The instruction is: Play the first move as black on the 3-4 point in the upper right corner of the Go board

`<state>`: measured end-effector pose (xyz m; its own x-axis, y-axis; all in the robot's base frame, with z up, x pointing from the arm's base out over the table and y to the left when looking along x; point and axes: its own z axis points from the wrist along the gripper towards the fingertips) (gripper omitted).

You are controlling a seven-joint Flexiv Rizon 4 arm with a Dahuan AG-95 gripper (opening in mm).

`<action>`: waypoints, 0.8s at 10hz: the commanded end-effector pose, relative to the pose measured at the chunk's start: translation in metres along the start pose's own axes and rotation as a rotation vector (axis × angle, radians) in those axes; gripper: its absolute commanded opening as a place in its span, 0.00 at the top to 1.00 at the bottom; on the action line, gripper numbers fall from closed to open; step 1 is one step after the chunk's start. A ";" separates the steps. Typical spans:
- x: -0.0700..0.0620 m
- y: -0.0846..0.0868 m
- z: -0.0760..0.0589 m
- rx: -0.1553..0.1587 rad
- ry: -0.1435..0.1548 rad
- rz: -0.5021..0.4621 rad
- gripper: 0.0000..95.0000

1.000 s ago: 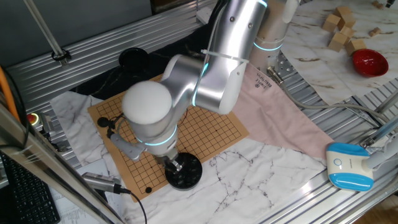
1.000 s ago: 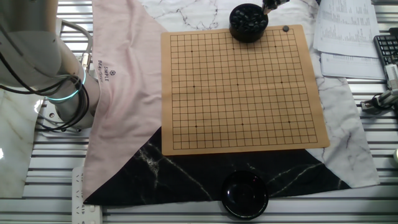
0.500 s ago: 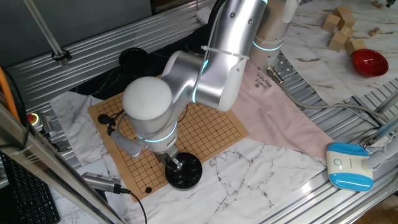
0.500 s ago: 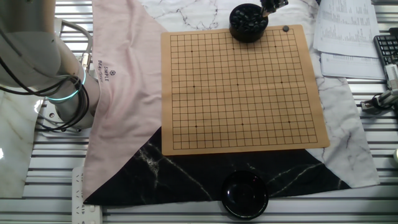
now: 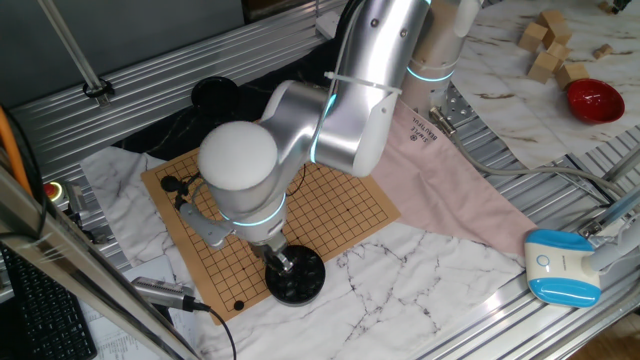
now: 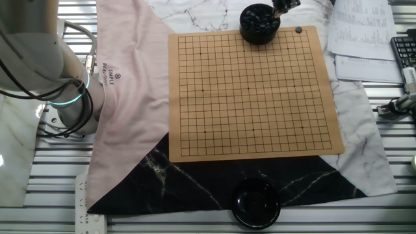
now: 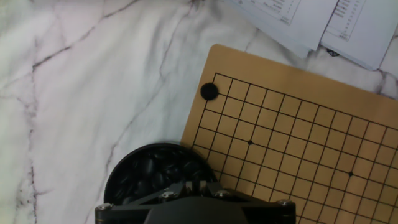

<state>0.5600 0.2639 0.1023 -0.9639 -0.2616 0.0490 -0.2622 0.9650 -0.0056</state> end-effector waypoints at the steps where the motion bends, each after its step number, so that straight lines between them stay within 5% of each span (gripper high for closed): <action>1: -0.002 0.001 0.001 0.009 0.024 0.170 1.00; 4: -0.002 0.001 0.001 0.009 0.018 0.268 1.00; 6: -0.002 -0.003 0.001 0.006 0.008 0.227 1.00; 8: 0.000 -0.027 0.004 0.007 0.003 0.171 1.00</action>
<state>0.5681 0.2377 0.0983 -0.9985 0.0083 0.0546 0.0070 0.9997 -0.0235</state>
